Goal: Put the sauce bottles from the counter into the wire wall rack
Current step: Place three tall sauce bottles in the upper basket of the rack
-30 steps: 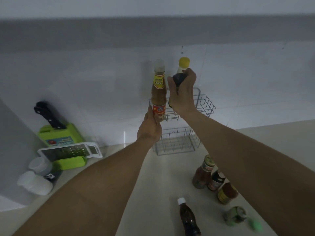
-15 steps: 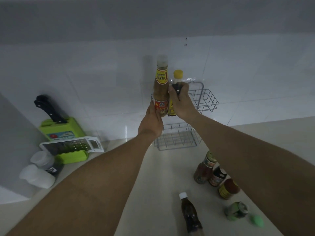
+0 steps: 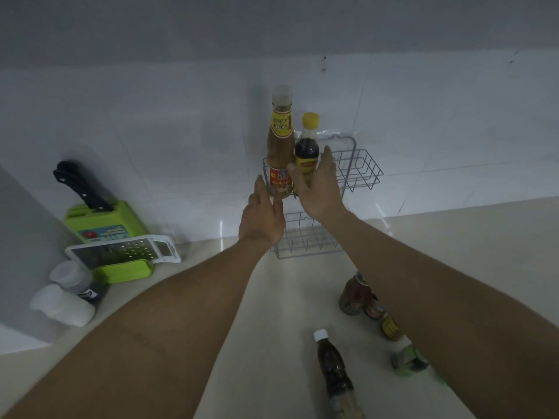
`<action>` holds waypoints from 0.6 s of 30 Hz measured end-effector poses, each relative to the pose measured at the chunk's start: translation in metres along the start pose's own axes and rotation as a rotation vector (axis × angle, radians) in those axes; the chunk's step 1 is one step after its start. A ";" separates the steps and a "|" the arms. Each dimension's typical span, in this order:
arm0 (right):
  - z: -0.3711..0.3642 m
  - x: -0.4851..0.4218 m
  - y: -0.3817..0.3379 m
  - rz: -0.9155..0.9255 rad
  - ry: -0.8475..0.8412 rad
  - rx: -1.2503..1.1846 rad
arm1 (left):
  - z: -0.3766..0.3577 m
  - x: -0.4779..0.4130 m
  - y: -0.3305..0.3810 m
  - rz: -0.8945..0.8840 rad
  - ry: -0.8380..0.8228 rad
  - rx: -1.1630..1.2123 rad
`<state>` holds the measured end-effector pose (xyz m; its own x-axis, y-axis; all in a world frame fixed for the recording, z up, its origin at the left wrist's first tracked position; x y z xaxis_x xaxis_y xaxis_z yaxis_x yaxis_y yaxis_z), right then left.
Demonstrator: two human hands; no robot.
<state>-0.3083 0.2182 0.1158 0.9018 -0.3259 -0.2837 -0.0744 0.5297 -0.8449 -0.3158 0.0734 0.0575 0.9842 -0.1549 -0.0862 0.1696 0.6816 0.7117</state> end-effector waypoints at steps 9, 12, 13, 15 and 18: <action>-0.008 0.145 0.072 0.013 0.039 0.184 | -0.097 0.092 -0.087 0.015 -0.293 -0.273; -0.016 0.203 0.127 -0.158 -0.056 0.357 | -0.134 0.137 -0.119 0.022 -0.414 -0.317; -0.018 0.221 0.144 -0.220 -0.098 0.421 | -0.144 0.151 -0.127 0.016 -0.441 -0.326; -0.020 0.255 0.175 -0.337 -0.156 0.538 | -0.162 0.176 -0.137 0.005 -0.481 -0.352; -0.023 0.300 0.204 -0.451 -0.234 0.619 | -0.181 0.210 -0.149 0.002 -0.542 -0.431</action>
<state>-0.0630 0.2104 -0.1521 0.8599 -0.4755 0.1858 0.5061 0.7468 -0.4314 -0.1249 0.0692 -0.1929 0.8388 -0.4124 0.3554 0.2836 0.8882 0.3614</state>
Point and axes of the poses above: each hand's wrist, its own x-axis away from the middle knuckle, its own z-axis out of the back of the hand, y = z × x, the point moved 10 cm from there along -x, towards the middle knuckle, and after that the axes turned 1 degree about y, right-handed, at the moved point
